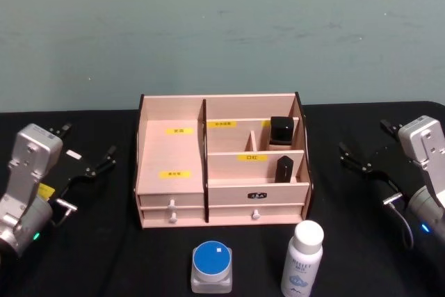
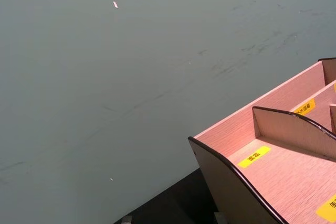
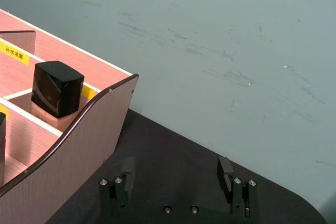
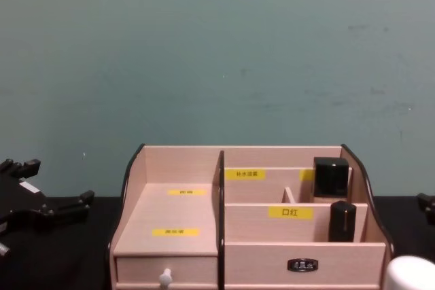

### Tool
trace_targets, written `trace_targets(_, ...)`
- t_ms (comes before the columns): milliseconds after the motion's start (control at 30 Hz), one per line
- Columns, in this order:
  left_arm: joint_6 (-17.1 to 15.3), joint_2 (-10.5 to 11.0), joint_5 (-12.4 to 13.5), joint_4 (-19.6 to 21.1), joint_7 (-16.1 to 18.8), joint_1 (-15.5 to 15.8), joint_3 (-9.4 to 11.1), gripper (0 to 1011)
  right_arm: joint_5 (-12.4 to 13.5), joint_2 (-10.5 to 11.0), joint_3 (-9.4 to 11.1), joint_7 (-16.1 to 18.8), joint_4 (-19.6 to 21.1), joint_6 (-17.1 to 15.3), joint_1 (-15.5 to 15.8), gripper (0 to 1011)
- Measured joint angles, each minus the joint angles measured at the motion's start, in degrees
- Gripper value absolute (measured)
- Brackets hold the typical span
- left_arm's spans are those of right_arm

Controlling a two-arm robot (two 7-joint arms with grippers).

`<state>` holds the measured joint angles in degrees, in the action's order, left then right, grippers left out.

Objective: Pick up the facial cleanser and watermelon frost from the table and place them into the tiered storage box.

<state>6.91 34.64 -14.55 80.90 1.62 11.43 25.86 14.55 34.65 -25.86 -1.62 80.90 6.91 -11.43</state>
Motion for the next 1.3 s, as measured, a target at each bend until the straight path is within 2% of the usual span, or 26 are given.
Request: trace_targets(1300, 0.0, 0.0, 0.0, 0.0, 0.0, 0.0, 0.0, 1010, 0.0, 0.0, 0.0, 0.0, 0.0, 0.0, 0.0, 1002)
